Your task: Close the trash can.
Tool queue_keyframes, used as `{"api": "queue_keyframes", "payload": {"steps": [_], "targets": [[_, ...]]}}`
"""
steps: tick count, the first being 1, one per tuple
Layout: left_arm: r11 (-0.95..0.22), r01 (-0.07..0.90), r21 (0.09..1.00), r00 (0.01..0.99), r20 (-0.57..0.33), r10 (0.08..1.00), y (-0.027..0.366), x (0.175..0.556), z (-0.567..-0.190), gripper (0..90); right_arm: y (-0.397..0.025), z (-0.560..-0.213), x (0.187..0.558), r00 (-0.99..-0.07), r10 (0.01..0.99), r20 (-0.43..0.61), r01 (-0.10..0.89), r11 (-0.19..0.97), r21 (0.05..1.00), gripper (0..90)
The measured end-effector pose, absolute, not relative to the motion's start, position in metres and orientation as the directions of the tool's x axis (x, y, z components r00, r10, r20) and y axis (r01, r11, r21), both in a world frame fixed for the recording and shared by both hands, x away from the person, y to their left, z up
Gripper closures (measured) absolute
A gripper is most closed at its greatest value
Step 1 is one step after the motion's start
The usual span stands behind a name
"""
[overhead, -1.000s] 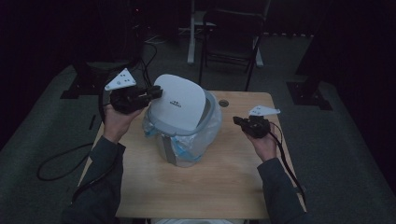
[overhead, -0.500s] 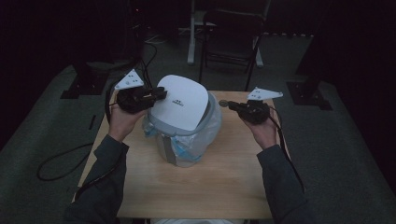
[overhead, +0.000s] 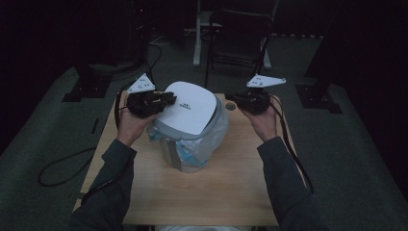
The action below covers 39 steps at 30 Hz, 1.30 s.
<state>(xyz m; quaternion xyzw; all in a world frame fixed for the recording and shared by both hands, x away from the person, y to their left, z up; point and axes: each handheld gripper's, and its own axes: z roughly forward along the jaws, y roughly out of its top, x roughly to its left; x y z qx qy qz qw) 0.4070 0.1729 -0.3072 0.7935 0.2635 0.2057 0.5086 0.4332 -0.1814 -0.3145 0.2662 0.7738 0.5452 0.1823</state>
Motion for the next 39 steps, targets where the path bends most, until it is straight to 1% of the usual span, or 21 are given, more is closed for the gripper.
{"api": "queue_keyframes", "payload": {"steps": [6, 21, 39], "targets": [[-0.364, 0.230, 0.903, 0.774, 0.057, 0.631, 0.169, 0.409, -0.310, 76.8, -0.168, -0.308, 0.440, -0.814, 0.581, 0.031, 0.213, 0.248, 0.945, 89.3], [-0.376, 0.257, 0.890, 0.779, 0.040, 0.626, 0.167, 0.413, -0.314, 77.2, -0.137, -0.313, 0.453, -0.848, 0.527, 0.048, 0.227, 0.281, 0.932, 89.7], [-0.378, 0.266, 0.887, 0.781, 0.032, 0.624, 0.167, 0.415, -0.316, 77.4, -0.113, -0.319, 0.466, -0.857, 0.514, 0.040, 0.252, 0.351, 0.902, 90.0]]}}
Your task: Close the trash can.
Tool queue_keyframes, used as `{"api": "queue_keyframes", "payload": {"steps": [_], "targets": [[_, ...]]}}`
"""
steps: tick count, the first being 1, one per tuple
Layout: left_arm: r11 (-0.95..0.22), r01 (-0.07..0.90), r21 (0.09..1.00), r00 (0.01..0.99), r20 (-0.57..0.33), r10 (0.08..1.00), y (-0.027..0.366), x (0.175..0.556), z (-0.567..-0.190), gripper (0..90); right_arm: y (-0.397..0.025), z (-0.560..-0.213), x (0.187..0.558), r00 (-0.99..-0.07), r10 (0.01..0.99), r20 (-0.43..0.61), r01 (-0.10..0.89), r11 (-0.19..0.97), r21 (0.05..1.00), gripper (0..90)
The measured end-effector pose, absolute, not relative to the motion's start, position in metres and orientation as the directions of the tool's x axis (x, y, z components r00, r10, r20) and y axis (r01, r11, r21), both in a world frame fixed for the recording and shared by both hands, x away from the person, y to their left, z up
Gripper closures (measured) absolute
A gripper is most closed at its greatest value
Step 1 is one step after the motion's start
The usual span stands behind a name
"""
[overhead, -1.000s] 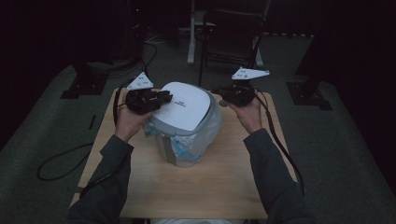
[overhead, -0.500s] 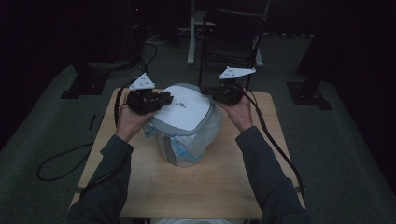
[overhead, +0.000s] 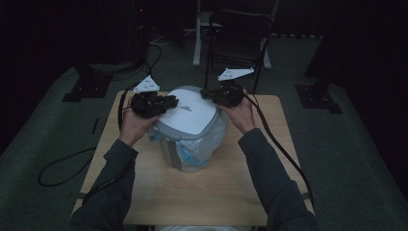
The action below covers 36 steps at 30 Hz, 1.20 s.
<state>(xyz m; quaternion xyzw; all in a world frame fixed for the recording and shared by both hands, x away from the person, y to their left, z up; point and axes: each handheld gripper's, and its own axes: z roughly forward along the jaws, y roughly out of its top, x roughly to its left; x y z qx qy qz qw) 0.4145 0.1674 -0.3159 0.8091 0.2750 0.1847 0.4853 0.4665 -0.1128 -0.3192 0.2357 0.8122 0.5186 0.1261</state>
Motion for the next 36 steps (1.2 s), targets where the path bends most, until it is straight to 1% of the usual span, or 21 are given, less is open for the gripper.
{"api": "queue_keyframes", "payload": {"steps": [3, 5, 7, 11, 15, 21, 23, 26, 29, 32, 36], "targets": [[-0.377, 0.272, 0.886, 0.780, 0.027, 0.626, 0.169, 0.414, -0.316, 77.4, -0.110, -0.321, 0.467, -0.863, 0.502, 0.051, 0.253, 0.344, 0.904, 90.0], [-0.381, 0.275, 0.883, 0.776, 0.030, 0.630, 0.170, 0.414, -0.317, 77.2, -0.107, -0.322, 0.467, -0.863, 0.504, 0.031, 0.249, 0.370, 0.895, 90.0], [-0.379, 0.274, 0.884, 0.773, 0.032, 0.634, 0.170, 0.413, -0.317, 77.1, -0.106, -0.320, 0.467, -0.861, 0.508, 0.034, 0.256, 0.374, 0.891, 90.0], [-0.368, 0.267, 0.891, 0.768, 0.034, 0.639, 0.175, 0.410, -0.316, 74.1, -0.106, -0.320, 0.467, -0.851, 0.524, 0.015, 0.252, 0.383, 0.889, 90.0], [-0.332, 0.277, 0.902, 0.755, 0.010, 0.656, 0.188, 0.408, -0.313, 67.5, -0.117, -0.320, 0.466, -0.833, 0.553, -0.001, 0.238, 0.360, 0.902, 90.0], [-0.278, 0.298, 0.913, 0.718, -0.022, 0.696, 0.216, 0.404, -0.314, 62.1, -0.144, -0.323, 0.463, -0.806, 0.591, -0.016, 0.244, 0.358, 0.901, 90.0], [-0.274, 0.304, 0.913, 0.704, -0.021, 0.710, 0.223, 0.402, -0.315, 60.7, -0.153, -0.327, 0.462, -0.795, 0.606, -0.026, 0.247, 0.361, 0.899, 89.9], [-0.267, 0.313, 0.912, 0.681, -0.019, 0.732, 0.234, 0.399, -0.321, 58.7, -0.168, -0.336, 0.457, -0.776, 0.631, -0.024, 0.258, 0.352, 0.900, 89.1], [-0.240, 0.332, 0.912, 0.650, -0.037, 0.759, 0.248, 0.398, -0.330, 57.7, -0.185, -0.349, 0.453, -0.757, 0.653, -0.010, 0.278, 0.335, 0.900, 88.6], [-0.218, 0.361, 0.907, 0.616, -0.056, 0.786, 0.261, 0.397, -0.345, 56.5, -0.198, -0.367, 0.451, -0.737, 0.676, 0.005, 0.307, 0.329, 0.893, 87.2], [-0.198, 0.399, 0.895, 0.573, -0.074, 0.816, 0.274, 0.394, -0.369, 54.0, -0.213, -0.402, 0.448, -0.709, 0.706, 0.003, 0.360, 0.357, 0.862, 85.8]]}}
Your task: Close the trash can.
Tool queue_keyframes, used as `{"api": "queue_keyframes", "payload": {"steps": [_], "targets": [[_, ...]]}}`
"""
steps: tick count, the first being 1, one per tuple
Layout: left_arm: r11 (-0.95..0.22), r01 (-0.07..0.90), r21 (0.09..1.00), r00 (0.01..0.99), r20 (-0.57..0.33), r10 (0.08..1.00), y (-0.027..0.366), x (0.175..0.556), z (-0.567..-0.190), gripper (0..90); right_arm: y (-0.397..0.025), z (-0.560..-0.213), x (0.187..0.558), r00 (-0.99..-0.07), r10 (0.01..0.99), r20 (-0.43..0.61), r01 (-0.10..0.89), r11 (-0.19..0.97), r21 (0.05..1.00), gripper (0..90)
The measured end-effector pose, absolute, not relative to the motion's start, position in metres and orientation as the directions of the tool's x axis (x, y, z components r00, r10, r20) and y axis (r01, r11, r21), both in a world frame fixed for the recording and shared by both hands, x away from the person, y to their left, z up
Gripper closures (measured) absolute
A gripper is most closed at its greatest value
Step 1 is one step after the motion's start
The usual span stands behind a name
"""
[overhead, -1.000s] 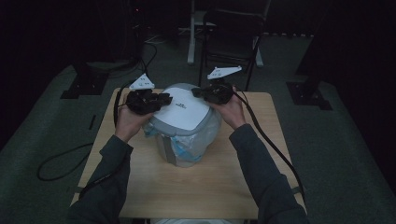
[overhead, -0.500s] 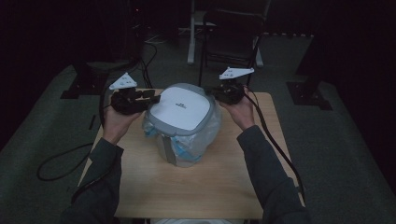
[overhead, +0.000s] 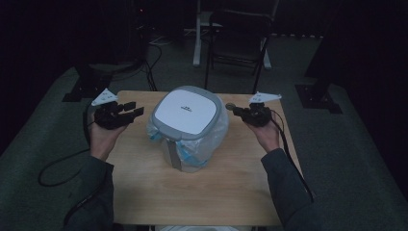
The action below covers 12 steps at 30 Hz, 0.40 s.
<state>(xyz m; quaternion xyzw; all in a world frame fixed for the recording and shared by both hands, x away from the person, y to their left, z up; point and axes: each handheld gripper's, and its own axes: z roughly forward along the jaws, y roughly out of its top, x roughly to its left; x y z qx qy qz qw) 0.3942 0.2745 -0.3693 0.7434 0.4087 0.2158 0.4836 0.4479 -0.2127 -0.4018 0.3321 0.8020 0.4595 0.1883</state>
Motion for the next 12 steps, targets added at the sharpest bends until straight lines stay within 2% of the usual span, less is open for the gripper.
{"api": "queue_keyframes", "payload": {"steps": [4, 12], "targets": [[-0.152, 0.429, 0.890, 0.527, -0.110, 0.843, 0.288, 0.388, -0.395, 51.5, -0.225, -0.433, 0.444, -0.667, 0.745, -0.003, 0.397, 0.360, 0.844, 86.1], [-0.136, 0.494, 0.859, 0.473, -0.134, 0.871, 0.297, 0.380, -0.450, 44.6, -0.242, -0.487, 0.439, -0.605, 0.796, 0.008, 0.474, 0.352, 0.807, 86.7]]}}
